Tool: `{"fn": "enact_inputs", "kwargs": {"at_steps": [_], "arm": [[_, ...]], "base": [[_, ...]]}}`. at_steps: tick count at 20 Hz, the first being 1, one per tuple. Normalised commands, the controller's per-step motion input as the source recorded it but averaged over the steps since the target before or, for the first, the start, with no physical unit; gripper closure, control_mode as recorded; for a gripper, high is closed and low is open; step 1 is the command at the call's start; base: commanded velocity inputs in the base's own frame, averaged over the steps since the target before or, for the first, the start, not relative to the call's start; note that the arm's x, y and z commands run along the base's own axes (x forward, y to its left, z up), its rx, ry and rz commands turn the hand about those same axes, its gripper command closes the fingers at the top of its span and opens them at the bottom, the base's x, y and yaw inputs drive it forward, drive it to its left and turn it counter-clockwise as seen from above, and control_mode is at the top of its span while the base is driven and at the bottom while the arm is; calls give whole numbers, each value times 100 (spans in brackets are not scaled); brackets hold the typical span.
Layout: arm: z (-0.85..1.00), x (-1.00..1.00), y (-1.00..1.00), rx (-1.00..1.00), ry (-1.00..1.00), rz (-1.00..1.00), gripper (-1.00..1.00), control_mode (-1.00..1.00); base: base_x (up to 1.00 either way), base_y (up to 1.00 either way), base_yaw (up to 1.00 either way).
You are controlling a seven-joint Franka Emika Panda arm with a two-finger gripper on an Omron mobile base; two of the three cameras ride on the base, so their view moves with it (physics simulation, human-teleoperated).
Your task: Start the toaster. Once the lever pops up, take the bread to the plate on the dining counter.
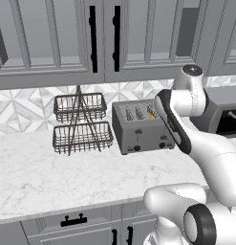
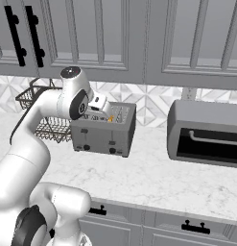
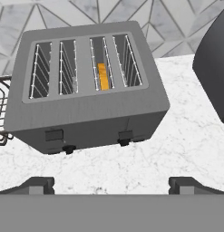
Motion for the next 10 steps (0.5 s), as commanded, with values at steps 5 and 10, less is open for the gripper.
{"fn": "enact_inputs", "kwargs": {"at_steps": [5, 10], "arm": [[0, 0, 0, 0, 0, 0, -100, -100], [0, 0, 0, 0, 0, 0, -100, -100]], "base": [[0, 0, 0], [0, 0, 0]]}}
